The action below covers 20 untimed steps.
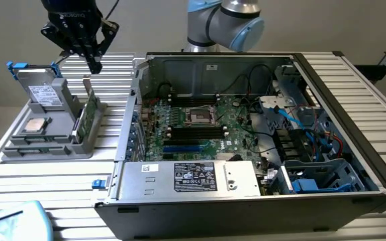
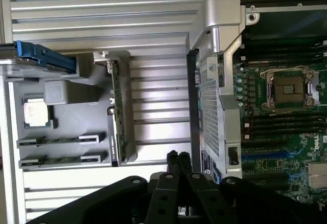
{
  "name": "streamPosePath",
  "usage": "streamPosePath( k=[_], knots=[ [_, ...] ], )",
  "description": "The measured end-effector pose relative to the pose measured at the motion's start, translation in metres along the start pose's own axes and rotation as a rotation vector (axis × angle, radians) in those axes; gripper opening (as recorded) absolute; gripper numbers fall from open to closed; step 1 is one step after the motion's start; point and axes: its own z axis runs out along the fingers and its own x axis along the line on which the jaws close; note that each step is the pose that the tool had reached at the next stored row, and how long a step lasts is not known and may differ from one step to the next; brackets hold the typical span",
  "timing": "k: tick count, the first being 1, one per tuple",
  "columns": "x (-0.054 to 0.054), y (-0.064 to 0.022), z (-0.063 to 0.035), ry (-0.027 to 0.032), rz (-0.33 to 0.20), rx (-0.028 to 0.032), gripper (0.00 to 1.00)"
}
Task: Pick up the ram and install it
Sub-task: 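Reach for the ram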
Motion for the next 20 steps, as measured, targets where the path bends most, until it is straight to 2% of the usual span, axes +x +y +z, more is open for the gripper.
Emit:
streamPosePath(
  k=[13, 20],
  knots=[
    [0.035, -0.0025, -0.0008, 0.0001, 0.000, -0.0014, 0.11],
    [0.061, -0.0043, -0.0012, 0.0001, 0.000, -0.0015, 0.11]
  ],
)
